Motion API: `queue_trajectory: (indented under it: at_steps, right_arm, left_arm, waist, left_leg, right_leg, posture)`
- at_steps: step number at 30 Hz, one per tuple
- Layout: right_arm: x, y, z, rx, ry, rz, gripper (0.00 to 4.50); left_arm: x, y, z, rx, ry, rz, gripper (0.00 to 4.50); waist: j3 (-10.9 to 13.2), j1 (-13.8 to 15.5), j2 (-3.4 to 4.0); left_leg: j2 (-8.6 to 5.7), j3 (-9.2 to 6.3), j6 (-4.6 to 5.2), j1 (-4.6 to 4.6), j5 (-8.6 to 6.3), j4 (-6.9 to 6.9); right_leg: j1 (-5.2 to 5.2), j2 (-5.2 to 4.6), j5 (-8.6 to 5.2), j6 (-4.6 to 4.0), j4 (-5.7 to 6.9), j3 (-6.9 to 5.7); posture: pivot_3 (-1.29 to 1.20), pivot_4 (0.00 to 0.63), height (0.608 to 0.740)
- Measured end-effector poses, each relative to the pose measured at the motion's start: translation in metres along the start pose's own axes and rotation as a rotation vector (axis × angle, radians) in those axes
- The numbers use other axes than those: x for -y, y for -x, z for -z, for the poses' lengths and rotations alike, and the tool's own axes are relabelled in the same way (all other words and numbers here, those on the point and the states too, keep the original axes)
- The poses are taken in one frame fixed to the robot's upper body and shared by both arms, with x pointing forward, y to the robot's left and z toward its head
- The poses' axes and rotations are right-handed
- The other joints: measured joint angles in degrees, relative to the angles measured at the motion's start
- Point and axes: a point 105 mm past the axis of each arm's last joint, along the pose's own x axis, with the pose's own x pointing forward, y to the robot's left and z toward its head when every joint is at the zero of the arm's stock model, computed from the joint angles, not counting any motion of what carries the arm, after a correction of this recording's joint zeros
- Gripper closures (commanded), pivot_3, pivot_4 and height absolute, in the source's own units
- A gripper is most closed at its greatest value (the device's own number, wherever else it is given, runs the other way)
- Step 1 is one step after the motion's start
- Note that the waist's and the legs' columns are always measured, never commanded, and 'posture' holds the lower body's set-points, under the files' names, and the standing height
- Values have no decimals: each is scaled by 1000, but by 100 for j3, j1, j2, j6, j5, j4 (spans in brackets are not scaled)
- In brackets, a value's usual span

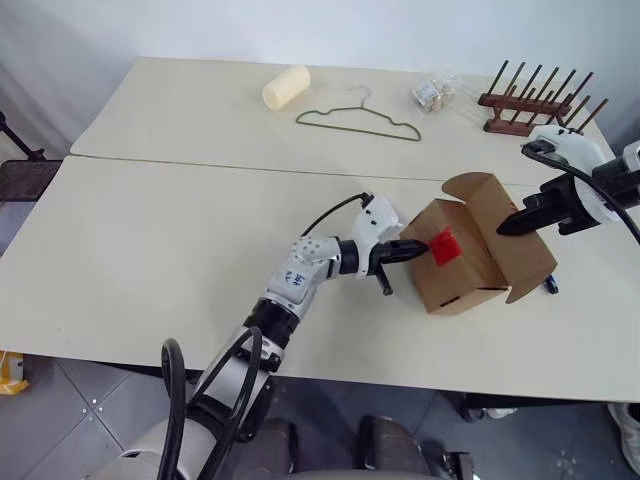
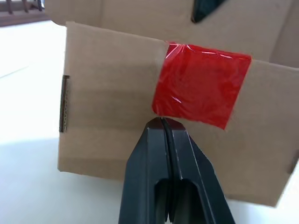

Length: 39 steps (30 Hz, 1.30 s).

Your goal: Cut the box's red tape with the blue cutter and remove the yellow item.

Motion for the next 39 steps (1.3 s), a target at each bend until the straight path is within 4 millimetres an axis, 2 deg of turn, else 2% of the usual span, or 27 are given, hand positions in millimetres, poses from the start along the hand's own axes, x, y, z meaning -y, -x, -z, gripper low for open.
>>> queue_trajectory:
  at_steps: [5,9,13,17,21,23,25,27,31,39]
  right_arm:
    - [-8,2,3,-5,31,-15,4480]
    - [-12,3,7,-18,59,-5,4480]
    - [-13,3,9,-21,78,25,4480]
    - [-14,2,10,-19,79,34,4480]
    - [-13,2,11,-16,74,49,4480]
    - [-11,1,12,-13,63,58,4480]
    - [-10,0,12,-11,56,69,4480]
    - [-10,0,11,-4,52,72,4480]
    - [-5,-1,13,-3,23,94,4480]
    - [-5,-2,12,4,1,90,4480]
  left_arm:
    - [1,16,12,-58,2,0,4500]
    - [5,31,6,-94,-39,32,4500]
    - [23,45,-26,-48,-75,147,4500]
    - [42,50,-57,-7,-110,270,4500]
    - [58,42,-93,68,-150,353,4500]
    - [66,27,-103,107,-154,377,4500]
    - [68,9,-94,80,-148,380,4500]
    - [64,-5,-73,9,-125,358,4500]
    - [56,-17,-45,-91,-114,308,4500]
    - [48,-21,-35,-147,-157,235,4500]
  waist:
    - [0,-6,0]
    - [0,-8,0]
    - [1,-6,1]
    - [1,-6,1]
    - [1,-1,1]
    - [1,13,1]
    - [1,7,1]
    - [1,-3,1]
    - [0,-17,2]
    - [0,-4,2]
  left_leg:
    - [0,-1,0,-1,0,0]
    - [2,-2,0,-2,0,0]
    - [3,-4,0,-4,0,2]
    - [3,-5,0,-4,0,3]
    - [2,-5,2,-5,-1,6]
    - [1,-5,3,-5,-2,9]
    - [0,-2,5,-4,-2,10]
    - [2,-1,5,-3,-2,9]
    - [5,5,5,-2,-2,9]
    - [5,4,8,-3,-4,25]
  right_leg:
    - [0,0,0,0,0,-1]
    - [-1,0,0,-1,0,0]
    - [0,-2,2,-3,0,1]
    - [1,-1,2,-3,1,1]
    - [4,-1,2,-3,0,1]
    - [6,-1,2,-3,0,-1]
    - [7,-1,2,-3,1,-1]
    - [5,2,2,-3,2,-1]
    - [0,3,2,-3,6,4]
    - [6,2,2,-4,6,5]
  posture:
    - [0,150,740]
    - [0,150,740]
    - [0,150,740]
    - [0,150,740]
    - [0,150,740]
    - [0,150,740]
    - [0,150,740]
    - [0,150,740]
    - [0,150,740]
    - [0,150,740]
